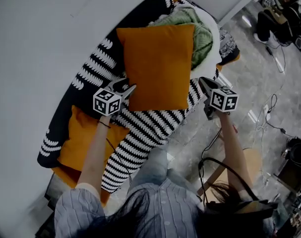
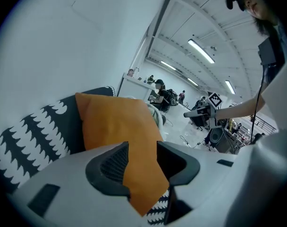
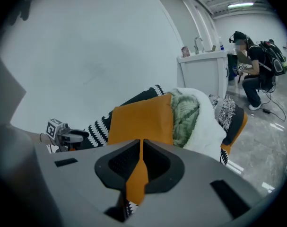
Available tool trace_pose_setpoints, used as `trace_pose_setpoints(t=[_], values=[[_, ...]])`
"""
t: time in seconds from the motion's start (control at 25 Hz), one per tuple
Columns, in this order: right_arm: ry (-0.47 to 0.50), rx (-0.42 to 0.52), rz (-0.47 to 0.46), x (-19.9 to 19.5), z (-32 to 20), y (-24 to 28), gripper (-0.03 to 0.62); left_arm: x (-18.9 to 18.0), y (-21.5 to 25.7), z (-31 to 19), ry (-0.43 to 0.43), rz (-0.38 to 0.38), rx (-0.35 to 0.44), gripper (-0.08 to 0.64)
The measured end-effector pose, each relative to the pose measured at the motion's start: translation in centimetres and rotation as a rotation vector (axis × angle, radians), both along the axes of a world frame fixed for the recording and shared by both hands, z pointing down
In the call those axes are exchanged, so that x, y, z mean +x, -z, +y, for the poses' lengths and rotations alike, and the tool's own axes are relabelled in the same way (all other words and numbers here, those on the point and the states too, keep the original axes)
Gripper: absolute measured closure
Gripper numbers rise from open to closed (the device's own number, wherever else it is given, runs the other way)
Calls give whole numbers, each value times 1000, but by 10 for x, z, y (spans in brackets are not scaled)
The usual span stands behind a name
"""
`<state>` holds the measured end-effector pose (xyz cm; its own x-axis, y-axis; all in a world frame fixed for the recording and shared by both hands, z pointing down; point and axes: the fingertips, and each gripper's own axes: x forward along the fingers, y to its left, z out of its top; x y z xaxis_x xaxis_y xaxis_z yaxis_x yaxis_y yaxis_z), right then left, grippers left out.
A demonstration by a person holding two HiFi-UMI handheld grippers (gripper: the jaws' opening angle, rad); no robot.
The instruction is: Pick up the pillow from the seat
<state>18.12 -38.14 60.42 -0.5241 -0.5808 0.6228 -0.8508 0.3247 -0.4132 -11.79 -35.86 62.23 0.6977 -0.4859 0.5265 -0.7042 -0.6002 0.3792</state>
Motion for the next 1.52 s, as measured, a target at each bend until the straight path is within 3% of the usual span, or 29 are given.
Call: trace_pose_setpoints(t=[0.24, 0.4, 0.48, 0.56, 0.88, 1.04, 1.32, 1.52], values=[[47, -18, 71, -4, -39, -32, 558, -22, -26, -40, 62, -11, -52, 359], [50, -18, 72, -9, -70, -51, 550, -29, -49, -66, 56, -33, -90, 345], [57, -41, 64, -12, -84, -64, 444, -31, -61, -78, 60, -50, -104, 333], [64, -72, 69, -14, -97, -77, 389, -35, -70, -92, 96, -55, -115, 310], [83, -125, 50, -23, -142, -100, 304, -37, -90, -128, 173, 54, -163, 213], [105, -161, 59, -29, -149, -117, 299, -30, -98, -131, 139, 83, -177, 204], [43, -146, 41, -34, -157, -132, 305, -22, -107, -142, 137, 129, -182, 202], [28, -161, 1, -44, -145, -123, 439, -9, -109, -141, 177, 124, -186, 209]])
